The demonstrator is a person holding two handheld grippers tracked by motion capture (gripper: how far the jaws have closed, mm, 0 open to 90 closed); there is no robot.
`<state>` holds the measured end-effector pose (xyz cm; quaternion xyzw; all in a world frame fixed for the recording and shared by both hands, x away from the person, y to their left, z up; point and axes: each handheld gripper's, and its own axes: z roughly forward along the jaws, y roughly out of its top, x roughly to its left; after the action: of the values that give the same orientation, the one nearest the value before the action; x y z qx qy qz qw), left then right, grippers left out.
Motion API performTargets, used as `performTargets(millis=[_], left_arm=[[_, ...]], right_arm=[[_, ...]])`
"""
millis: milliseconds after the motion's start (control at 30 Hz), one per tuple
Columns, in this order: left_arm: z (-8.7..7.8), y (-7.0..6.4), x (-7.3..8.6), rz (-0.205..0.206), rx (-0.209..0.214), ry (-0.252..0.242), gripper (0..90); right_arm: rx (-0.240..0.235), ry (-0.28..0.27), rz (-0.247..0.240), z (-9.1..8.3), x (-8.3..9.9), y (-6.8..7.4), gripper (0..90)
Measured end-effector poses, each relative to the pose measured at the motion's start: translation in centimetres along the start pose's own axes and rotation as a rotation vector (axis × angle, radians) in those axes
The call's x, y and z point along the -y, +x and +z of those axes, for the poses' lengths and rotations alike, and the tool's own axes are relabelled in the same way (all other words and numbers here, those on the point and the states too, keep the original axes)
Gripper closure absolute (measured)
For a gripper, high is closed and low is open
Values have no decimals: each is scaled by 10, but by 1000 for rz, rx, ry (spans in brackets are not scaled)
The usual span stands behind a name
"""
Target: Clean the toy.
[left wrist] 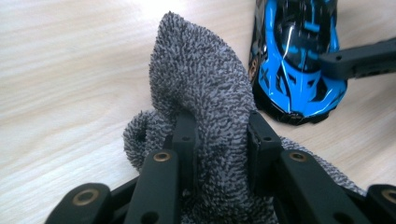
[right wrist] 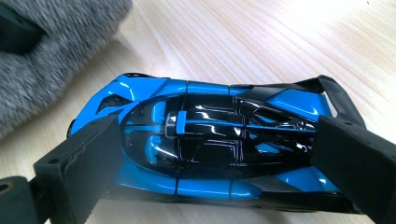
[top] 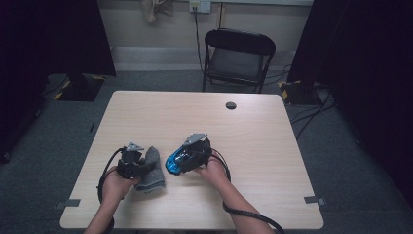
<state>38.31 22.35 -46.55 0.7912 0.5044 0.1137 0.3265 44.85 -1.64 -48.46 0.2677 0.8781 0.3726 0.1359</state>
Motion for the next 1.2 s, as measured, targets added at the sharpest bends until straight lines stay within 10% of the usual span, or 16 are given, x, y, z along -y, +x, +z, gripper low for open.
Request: performTargets(millis=[300,1200], left_arm=[[14,-21,-5,61,24,42,699],[14,-64,4,77,133,84,702]], right_arm=[[0,4,0,0,0,0,20],[21,51,5,2,-6,6,0]])
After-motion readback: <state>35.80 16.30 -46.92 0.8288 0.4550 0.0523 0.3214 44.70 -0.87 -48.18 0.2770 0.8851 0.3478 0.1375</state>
